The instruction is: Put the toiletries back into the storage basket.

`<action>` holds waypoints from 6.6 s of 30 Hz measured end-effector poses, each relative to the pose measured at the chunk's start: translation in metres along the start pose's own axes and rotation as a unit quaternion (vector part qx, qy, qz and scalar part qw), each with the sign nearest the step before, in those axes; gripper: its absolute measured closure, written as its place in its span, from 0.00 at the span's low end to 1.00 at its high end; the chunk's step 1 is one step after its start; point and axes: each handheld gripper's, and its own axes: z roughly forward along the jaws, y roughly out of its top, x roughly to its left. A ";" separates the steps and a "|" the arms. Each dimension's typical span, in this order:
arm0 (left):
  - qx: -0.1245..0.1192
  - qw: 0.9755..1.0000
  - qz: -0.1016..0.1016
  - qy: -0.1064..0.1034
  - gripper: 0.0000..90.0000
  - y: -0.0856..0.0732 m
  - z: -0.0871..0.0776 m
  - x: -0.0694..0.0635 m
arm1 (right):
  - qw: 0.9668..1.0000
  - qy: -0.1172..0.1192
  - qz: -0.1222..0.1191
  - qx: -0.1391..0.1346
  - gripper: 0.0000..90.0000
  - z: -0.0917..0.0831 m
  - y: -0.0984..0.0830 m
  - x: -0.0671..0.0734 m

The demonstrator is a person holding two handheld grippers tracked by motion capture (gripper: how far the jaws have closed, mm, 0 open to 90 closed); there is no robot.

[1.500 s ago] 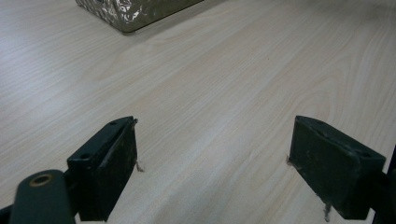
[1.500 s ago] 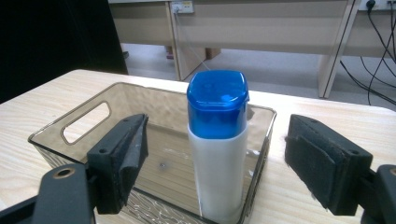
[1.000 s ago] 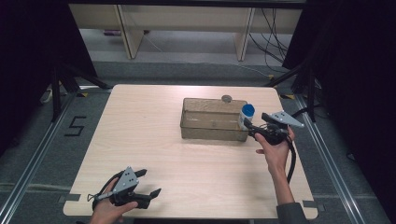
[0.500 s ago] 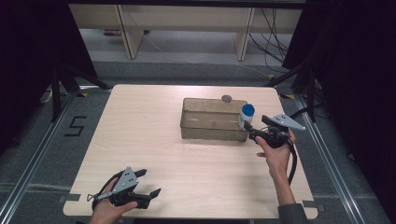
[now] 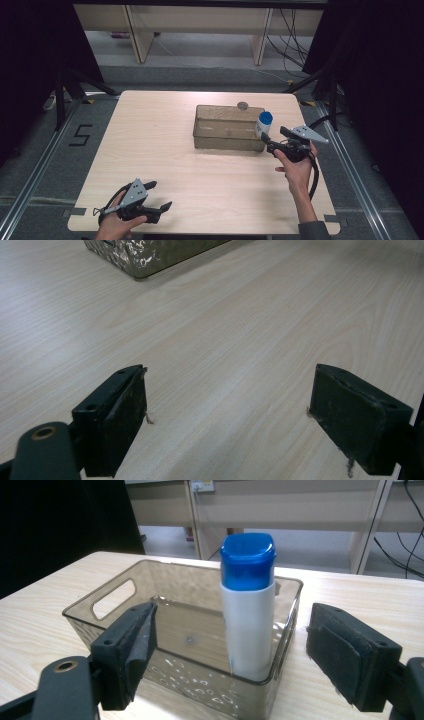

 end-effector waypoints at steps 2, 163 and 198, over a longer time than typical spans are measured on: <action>0.000 1.000 0.000 0.000 0.16 0.000 0.000 0.000 | 1.000 0.002 0.000 0.002 0.24 0.000 0.000 0.001; -0.014 1.000 -0.013 -0.001 0.16 0.000 -0.001 0.001 | 0.995 0.084 0.001 0.057 0.17 -0.116 -0.097 0.049; -0.010 1.000 -0.012 -0.002 0.16 0.001 -0.002 0.000 | 0.993 0.077 -0.009 0.085 0.17 -0.144 -0.117 0.054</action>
